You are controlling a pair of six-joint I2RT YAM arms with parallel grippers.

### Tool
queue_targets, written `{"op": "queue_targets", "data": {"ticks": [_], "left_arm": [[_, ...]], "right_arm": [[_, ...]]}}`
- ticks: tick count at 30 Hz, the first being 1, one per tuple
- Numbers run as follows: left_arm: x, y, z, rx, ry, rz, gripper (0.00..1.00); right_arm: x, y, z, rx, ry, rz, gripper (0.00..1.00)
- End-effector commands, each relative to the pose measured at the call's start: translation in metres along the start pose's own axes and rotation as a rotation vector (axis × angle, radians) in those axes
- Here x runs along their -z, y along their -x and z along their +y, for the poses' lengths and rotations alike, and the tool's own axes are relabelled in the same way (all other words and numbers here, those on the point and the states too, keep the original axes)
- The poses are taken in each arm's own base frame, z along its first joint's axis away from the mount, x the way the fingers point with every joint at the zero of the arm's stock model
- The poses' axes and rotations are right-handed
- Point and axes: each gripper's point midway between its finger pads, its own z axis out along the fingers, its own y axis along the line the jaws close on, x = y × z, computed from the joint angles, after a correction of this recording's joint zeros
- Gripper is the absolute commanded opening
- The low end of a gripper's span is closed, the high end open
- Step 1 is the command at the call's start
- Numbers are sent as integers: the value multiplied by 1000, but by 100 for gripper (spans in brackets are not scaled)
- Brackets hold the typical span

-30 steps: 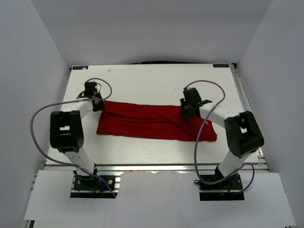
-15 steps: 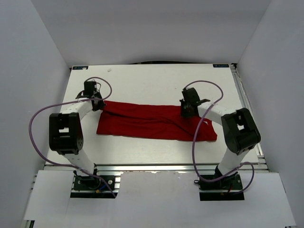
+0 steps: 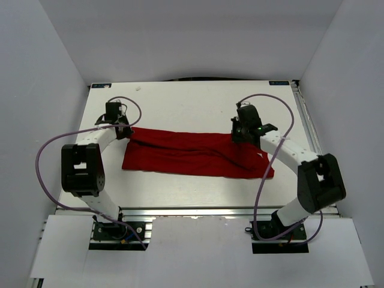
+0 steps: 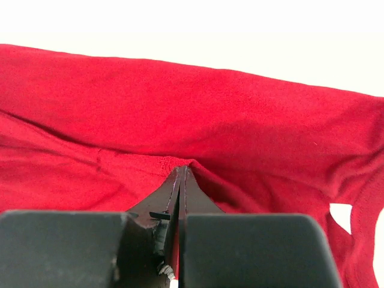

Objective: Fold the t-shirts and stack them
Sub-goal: Fold the other side of the tshirt into a rectangle

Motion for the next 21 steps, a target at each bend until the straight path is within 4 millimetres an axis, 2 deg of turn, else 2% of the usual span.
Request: {"op": "queue_targets", "data": {"ticks": [1,5,6,8,10,16,21], "left_arm": [[19,23,-8,-15,-40,-73,0],[20,17,-7,-25,-43,-64,0],[19,14,-7,-29,-49,-57,0],[18,11,-7,-32,-53,-53,0],[18,2,-5,-31,-50,-41,0],[17,-15,-1,5,-53,-36,0],[16,-17,-1,25,-51,-41,0]], "right_arm": [[20,3,-1,7,-3,-22,0],[38,-1,-2,-6,10,-34,0],[39,-9,-4,-8,8,-16,0],[46,-14,-5,-15,14,-18,0],[47,-31,-6,-20,20,13,0],[57,-59,-6,-14,42,43,0],[57,-85,2,13,61,88,0]]}}
